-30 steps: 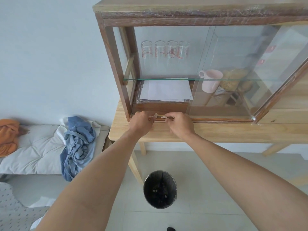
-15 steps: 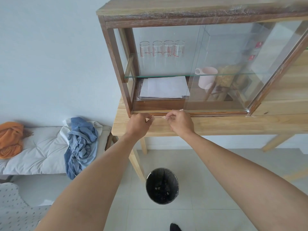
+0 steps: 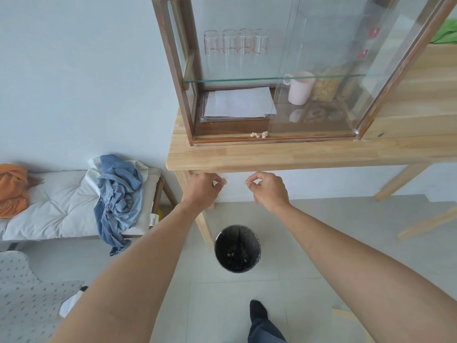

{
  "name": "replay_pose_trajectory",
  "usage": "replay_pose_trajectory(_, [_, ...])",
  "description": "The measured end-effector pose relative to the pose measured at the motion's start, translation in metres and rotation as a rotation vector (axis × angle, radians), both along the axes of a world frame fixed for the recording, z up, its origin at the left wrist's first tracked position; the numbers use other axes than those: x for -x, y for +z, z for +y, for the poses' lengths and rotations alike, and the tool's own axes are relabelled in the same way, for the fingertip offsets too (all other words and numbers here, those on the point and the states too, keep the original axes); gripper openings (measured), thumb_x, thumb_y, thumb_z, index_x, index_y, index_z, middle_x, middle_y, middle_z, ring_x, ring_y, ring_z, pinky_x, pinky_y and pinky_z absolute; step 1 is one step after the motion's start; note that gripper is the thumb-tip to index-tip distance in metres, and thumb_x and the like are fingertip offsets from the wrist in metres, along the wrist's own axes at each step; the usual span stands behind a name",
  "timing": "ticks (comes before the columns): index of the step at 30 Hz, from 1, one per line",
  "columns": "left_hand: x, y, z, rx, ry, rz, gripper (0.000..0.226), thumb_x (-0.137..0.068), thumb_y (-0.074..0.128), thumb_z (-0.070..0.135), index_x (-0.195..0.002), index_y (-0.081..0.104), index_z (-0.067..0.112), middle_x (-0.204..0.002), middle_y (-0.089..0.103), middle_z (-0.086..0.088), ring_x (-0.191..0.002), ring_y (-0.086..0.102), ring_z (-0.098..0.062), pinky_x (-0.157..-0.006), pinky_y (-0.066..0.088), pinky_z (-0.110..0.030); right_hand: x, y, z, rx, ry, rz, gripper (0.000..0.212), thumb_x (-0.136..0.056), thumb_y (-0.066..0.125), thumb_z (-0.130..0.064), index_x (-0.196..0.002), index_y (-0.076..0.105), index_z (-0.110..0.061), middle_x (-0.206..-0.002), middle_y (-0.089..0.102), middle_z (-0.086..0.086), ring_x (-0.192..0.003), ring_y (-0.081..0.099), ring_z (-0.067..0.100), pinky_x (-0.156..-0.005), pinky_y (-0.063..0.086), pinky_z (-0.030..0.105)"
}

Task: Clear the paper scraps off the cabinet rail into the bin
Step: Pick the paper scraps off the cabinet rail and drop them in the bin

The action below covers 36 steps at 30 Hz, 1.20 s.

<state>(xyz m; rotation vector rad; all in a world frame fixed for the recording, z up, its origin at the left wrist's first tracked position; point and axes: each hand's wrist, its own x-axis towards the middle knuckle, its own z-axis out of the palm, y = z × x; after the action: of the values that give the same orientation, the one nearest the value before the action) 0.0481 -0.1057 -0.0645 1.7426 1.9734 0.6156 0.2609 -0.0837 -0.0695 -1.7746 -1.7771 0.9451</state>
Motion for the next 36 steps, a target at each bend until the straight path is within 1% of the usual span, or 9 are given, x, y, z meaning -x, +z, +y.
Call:
replay_pose_trajectory(4, [-0.003,-0.025,-0.010,0.077,-0.012,0.007,0.026,-0.103,0.059,0.038,-0.114,0.078,0.025,-0.083,0.066,0.003,-0.073,0.063,-0.017,-0.065,0.052,-0.030,-0.006,-0.025,-0.012,0.059,0.023,-0.042,0.013,-0.099,0.065,-0.031,-0.092,0.077,-0.031,-0.053,0.068,-0.003,-0.059,0.067,0.017,-0.066,0.053,0.031])
replay_pose_trajectory(9, [-0.011,-0.067,-0.014,0.166,-0.011,0.006,0.023,-0.102,0.060,0.031,-0.113,0.078,0.023,-0.090,0.071,0.002,-0.076,0.065,-0.017,-0.072,0.059,-0.035,-0.010,-0.067,-0.015,0.139,0.072,-0.086,0.012,-0.099,0.067,-0.031,-0.092,0.076,-0.031,-0.052,0.068,-0.005,-0.057,0.068,0.015,-0.067,0.055,0.032])
replay_pose_trajectory(12, [-0.015,-0.093,-0.014,0.194,0.019,-0.011,0.020,-0.101,0.063,0.032,-0.109,0.079,0.024,-0.082,0.064,0.008,-0.064,0.056,-0.001,-0.063,0.050,-0.027,-0.011,-0.092,-0.013,0.166,0.092,-0.108,0.013,-0.099,0.066,-0.032,-0.092,0.077,-0.032,-0.053,0.070,-0.006,-0.051,0.066,0.009,-0.064,0.056,0.029])
replay_pose_trajectory(15, [-0.019,-0.113,-0.011,0.248,0.035,-0.021,0.019,-0.101,0.063,0.033,-0.109,0.079,0.026,-0.087,0.069,0.008,-0.065,0.056,0.000,-0.066,0.047,-0.026,-0.012,-0.113,-0.007,0.195,0.119,-0.122,0.013,-0.099,0.067,-0.033,-0.092,0.077,-0.034,-0.053,0.071,-0.008,-0.052,0.067,0.006,-0.066,0.058,0.029])
replay_pose_trajectory(17, [-0.021,-0.124,-0.008,0.292,0.051,-0.037,0.020,-0.100,0.064,0.034,-0.112,0.078,0.028,-0.088,0.069,0.008,-0.071,0.062,-0.007,-0.070,0.052,-0.030,-0.011,-0.124,-0.002,0.230,0.130,-0.118,0.013,-0.100,0.066,-0.033,-0.096,0.078,-0.035,-0.054,0.072,-0.008,-0.053,0.067,0.004,-0.070,0.060,0.030])
replay_pose_trajectory(19, [-0.022,-0.134,-0.006,0.345,0.058,-0.037,0.027,-0.100,0.064,0.037,-0.123,0.074,0.028,-0.102,0.074,-0.001,-0.088,0.069,-0.022,-0.083,0.058,-0.037,-0.011,-0.134,0.002,0.265,0.129,-0.100,0.016,-0.099,0.065,-0.033,-0.108,0.078,-0.035,-0.055,0.073,-0.008,-0.053,0.067,0.002,-0.073,0.059,0.029])
replay_pose_trajectory(22, [-0.019,-0.148,-0.005,0.390,0.060,-0.025,0.036,-0.099,0.065,0.035,-0.134,0.068,0.026,-0.110,0.074,-0.006,-0.101,0.069,-0.027,-0.093,0.057,-0.042,-0.012,-0.146,0.005,0.285,0.131,-0.090,0.026,-0.099,0.063,-0.032,-0.120,0.078,-0.034,-0.055,0.072,-0.010,-0.054,0.067,-0.001,-0.073,0.057,0.028])
replay_pose_trajectory(33, [-0.016,-0.128,-0.001,0.336,0.050,-0.028,0.039,-0.101,0.064,0.035,-0.139,0.064,0.024,-0.120,0.072,-0.004,-0.106,0.069,-0.025,-0.097,0.057,-0.038,-0.020,-0.122,0.011,0.193,0.106,-0.074,0.035,-0.101,0.068,-0.038,-0.133,0.075,-0.028,-0.052,0.070,-0.009,-0.067,0.073,0.008,-0.089,0.062,0.037])
replay_pose_trajectory(36, [-0.016,-0.106,0.003,0.274,0.033,-0.033,0.040,-0.101,0.064,0.037,-0.139,0.064,0.025,-0.111,0.074,-0.002,-0.092,0.069,-0.019,-0.093,0.058,-0.036,-0.020,-0.102,0.011,0.140,0.107,-0.044,0.035,-0.101,0.068,-0.039,-0.134,0.074,-0.026,-0.058,0.073,-0.004,-0.067,0.073,0.013,-0.088,0.062,0.039])
